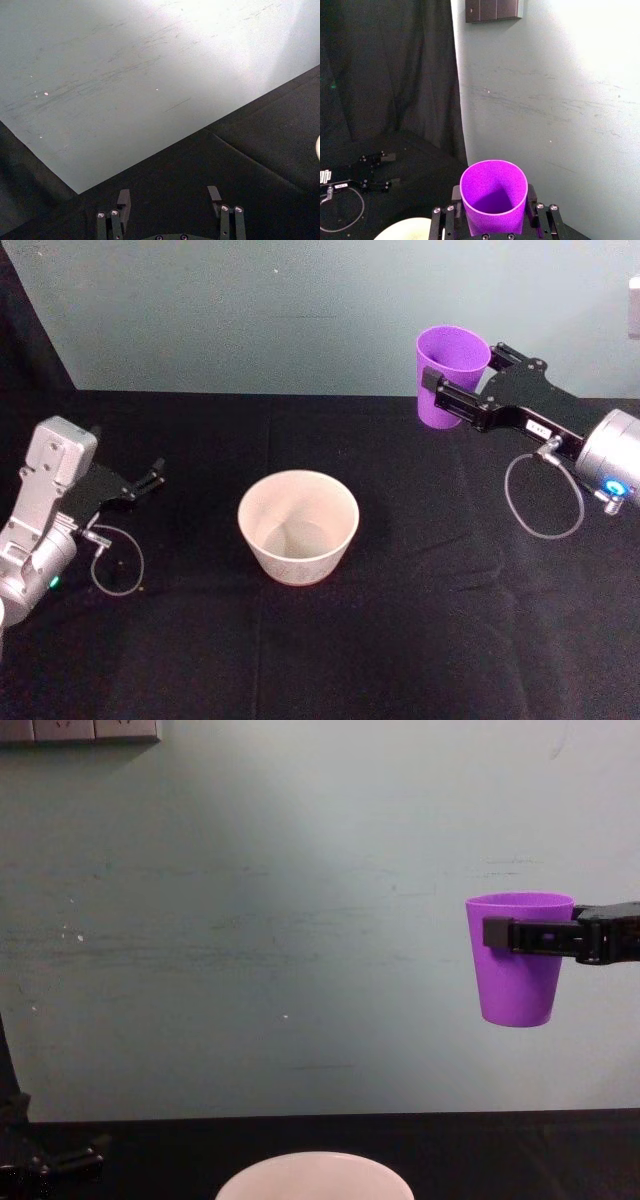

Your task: Pick up the cup and pour the mung beans from the cup into the bowl.

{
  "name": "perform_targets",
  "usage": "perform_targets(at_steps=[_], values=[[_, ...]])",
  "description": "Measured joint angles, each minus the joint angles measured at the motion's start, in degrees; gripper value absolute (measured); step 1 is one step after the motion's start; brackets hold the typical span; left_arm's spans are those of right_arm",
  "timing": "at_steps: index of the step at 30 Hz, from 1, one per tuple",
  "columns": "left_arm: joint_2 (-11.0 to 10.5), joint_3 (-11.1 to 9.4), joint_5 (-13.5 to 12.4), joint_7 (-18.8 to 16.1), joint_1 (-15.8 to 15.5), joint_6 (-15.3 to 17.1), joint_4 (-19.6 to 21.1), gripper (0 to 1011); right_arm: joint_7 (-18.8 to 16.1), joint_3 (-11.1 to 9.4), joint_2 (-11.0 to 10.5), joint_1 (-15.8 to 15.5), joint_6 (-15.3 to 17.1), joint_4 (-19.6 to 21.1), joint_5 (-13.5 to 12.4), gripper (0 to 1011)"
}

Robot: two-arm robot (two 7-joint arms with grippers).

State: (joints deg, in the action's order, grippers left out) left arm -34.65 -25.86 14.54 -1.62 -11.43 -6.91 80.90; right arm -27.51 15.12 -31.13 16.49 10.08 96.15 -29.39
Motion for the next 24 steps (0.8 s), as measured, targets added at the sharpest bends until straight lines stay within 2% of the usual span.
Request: perform_targets(at_steps=[24], values=[[0.00,0.00,0.00,0.00,0.00,0.00,0.00,1000,0.01,0.00,0.00,0.00,0.00,0.00,-0.01,735]])
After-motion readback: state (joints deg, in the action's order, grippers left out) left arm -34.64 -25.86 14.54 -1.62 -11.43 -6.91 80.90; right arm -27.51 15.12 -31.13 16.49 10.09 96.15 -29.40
